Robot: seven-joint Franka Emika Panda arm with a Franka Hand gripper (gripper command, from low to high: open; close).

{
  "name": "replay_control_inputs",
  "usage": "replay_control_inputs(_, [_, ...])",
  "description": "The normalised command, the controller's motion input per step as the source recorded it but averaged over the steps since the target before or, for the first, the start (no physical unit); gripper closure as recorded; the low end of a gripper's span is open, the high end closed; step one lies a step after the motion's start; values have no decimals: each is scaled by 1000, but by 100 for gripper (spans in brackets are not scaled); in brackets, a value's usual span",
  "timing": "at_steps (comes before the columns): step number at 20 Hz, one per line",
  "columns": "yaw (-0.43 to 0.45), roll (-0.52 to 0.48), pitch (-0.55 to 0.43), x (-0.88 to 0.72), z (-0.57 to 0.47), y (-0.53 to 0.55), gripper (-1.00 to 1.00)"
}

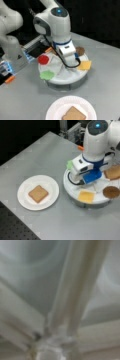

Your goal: Ingredient selection for cheeseburger or sandwich

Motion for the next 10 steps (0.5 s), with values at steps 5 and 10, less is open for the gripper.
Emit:
replay_control_inputs(5, [250,-23,48,158,37,-11,-100])
replay_control_inputs(10, [327,-27,59,171,54,-3,-100])
